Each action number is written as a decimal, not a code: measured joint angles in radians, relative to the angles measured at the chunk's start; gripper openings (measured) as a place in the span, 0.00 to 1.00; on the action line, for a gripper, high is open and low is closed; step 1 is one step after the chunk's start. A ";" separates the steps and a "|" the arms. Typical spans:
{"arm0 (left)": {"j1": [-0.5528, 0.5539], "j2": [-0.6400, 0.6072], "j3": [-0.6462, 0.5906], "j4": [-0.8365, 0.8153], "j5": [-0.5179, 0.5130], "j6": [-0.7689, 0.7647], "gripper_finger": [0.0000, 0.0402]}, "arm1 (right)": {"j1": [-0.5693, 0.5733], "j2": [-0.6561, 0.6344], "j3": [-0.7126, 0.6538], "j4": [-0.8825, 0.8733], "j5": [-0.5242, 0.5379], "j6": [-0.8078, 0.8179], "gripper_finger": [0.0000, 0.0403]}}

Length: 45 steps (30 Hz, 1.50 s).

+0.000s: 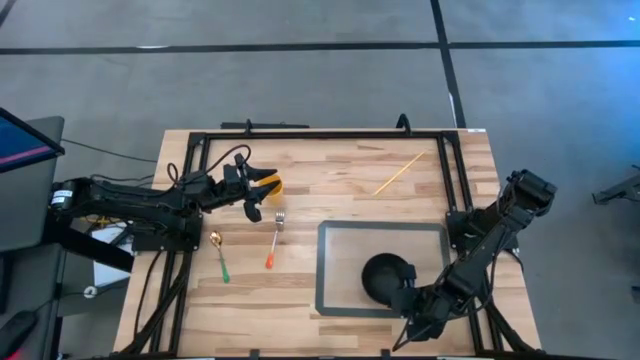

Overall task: Pick & Place Utensil
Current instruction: Put the black bowl on the table placemat, then put the orange silver fork into the black bowl on the table placemat

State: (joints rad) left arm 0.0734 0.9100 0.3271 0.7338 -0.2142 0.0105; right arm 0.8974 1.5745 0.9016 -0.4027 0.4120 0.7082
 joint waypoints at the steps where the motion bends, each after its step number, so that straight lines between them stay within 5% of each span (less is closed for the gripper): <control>1: 0.000 0.000 0.000 0.000 0.000 0.000 0.38 | 0.000 0.000 0.000 0.001 -0.002 0.000 0.03; 9: 0.000 0.000 0.000 0.000 -0.001 0.000 0.38 | -0.013 -0.003 0.000 0.003 -0.024 0.145 0.10; 26: 0.000 0.000 0.000 0.000 -0.002 0.000 0.38 | -0.024 -0.026 0.000 0.043 -0.053 0.184 0.25; 45: 0.000 0.000 0.000 0.000 -0.002 0.000 0.38 | -0.142 -0.192 0.001 0.046 -0.011 0.053 0.30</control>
State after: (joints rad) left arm 0.0738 0.9100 0.3271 0.7339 -0.2157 0.0101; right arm 0.7557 1.3830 0.9024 -0.3567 0.4011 0.7616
